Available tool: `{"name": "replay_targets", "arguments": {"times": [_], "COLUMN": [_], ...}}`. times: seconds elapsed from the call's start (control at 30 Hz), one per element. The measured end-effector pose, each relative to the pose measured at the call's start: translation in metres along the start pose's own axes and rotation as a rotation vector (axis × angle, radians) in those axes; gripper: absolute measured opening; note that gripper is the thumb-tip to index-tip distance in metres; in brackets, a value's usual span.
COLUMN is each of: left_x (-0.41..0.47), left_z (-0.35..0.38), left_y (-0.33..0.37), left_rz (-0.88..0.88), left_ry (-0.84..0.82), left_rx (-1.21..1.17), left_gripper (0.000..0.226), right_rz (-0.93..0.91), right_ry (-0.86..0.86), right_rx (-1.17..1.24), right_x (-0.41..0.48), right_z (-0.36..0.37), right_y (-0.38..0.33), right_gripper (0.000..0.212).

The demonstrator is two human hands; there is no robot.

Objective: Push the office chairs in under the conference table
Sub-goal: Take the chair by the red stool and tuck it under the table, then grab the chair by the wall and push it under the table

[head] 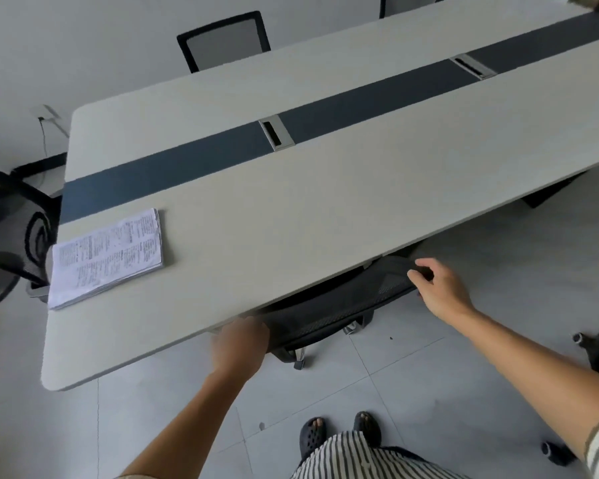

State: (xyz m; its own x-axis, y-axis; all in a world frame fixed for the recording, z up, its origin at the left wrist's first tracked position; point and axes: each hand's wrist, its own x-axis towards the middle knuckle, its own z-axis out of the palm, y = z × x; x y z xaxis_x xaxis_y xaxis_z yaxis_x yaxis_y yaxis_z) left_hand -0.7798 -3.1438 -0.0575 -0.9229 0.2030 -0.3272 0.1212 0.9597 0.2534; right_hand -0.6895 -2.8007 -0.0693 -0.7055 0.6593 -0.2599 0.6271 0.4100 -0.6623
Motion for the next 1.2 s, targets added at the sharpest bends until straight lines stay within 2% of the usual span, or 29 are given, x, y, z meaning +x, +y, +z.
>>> {"name": "replay_targets", "arguments": {"times": [0.13, 0.23, 0.3, 0.4, 0.5, 0.67, 0.9, 1.07, 1.2], "left_x": [-0.022, -0.052, -0.067, -0.077, -0.081, -0.098, -0.15, -0.216, -0.27], "left_z": [-0.015, -0.023, -0.022, -0.006, 0.011, 0.028, 0.065, 0.105, 0.136], "left_y": [0.003, 0.014, 0.022, 0.035, 0.058, 0.117, 0.22, 0.306, 0.373], "left_rz": [0.241, 0.46, 0.542, 0.596, 0.648, 0.794, 0.965, 1.042, 1.138], "left_ry": [-0.012, 0.031, -0.036, -0.245, -0.399, -0.519, -0.568, -0.578, -0.665], "left_rx": [-0.138, -0.296, -0.385, -0.464, -0.437, -0.395, -0.323, -0.304, -0.273], "left_gripper": [0.015, 0.008, 0.01, 0.016, 0.016, 0.014, 0.012, 0.023, 0.015], "right_rz": [-0.037, 0.062, 0.125, 0.244, 0.352, 0.516, 0.61, 0.647, 0.666], "right_ry": [0.068, 0.136, 0.199, 0.313, 0.403, 0.544, 0.712, 0.813, 0.866], "right_rx": [0.022, 0.055, 0.105, 0.192, 0.245, 0.328, 0.403, 0.388, 0.396], "right_x": [-0.095, -0.166, -0.21, -0.262, -0.301, -0.347, -0.391, -0.414, -0.423], "right_z": [-0.027, -0.044, -0.051, -0.055, -0.054, -0.059, -0.106, -0.165, -0.213], "right_y": [0.032, 0.057, 0.069, 0.086, 0.103, 0.133, 0.199, 0.269, 0.317], "right_gripper": [0.01, 0.025, 0.032, 0.027, 0.018, 0.01, 0.013, 0.017, 0.011]}}
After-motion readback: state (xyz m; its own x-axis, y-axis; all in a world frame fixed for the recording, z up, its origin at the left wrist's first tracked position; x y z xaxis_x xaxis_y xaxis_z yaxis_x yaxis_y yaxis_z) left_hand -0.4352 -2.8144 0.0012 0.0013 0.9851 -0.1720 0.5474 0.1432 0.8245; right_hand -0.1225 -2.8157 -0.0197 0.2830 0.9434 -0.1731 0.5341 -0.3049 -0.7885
